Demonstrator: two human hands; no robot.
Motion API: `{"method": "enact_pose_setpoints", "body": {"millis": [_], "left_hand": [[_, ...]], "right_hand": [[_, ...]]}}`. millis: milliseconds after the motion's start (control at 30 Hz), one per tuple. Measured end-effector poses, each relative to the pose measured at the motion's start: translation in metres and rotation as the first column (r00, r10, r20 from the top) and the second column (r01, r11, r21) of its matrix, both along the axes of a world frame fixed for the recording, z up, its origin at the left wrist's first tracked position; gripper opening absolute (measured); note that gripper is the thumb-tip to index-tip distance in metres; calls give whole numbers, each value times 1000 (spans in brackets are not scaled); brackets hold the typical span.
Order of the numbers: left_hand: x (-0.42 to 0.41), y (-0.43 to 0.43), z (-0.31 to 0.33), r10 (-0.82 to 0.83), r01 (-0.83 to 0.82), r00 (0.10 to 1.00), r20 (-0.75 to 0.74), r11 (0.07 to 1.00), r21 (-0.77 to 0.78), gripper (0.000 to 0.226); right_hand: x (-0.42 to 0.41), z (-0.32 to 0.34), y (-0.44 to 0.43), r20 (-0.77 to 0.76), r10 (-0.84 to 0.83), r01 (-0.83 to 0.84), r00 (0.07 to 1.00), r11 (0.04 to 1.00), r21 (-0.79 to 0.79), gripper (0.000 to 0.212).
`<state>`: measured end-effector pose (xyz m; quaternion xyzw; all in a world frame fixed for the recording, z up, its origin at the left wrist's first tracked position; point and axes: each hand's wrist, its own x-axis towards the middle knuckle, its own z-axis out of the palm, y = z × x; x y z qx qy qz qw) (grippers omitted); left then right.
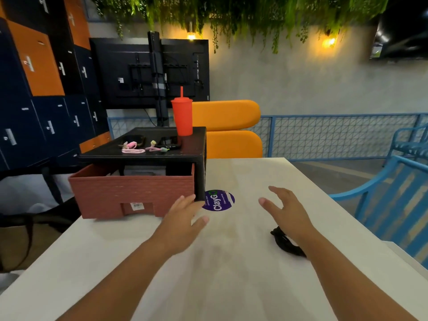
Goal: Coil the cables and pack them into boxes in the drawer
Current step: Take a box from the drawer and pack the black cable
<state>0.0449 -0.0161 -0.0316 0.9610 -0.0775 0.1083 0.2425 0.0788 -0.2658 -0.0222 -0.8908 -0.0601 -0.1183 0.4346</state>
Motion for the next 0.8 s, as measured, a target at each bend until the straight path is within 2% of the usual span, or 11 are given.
{"method": "enact_pose_setpoints", "body": {"millis": [133, 300, 500, 667, 800], "left_hand": [[11, 48, 35, 91, -95, 991, 95, 995, 39, 48], [32, 96, 53, 185, -205, 973, 137, 967, 149, 46], [51, 122, 63, 150, -148, 989, 15, 955, 257, 39], [68, 133, 71, 103, -88, 994, -46, 965, 245, 22], [77, 133, 68, 82, -61, 993, -87, 974, 219, 14]], "right_hand": [[25, 34, 60, -1, 108, -107, 994, 992, 68, 53], [57, 58, 122, 22, 189, -190, 982, 982, 23, 52], [109, 62, 166, -19, 230, -230, 973, 963, -141, 57], [143, 67, 186, -86, 293, -304, 952, 935, -182, 54], [163, 64, 194, -96, 338, -351, 936, 893, -281, 53]]}}
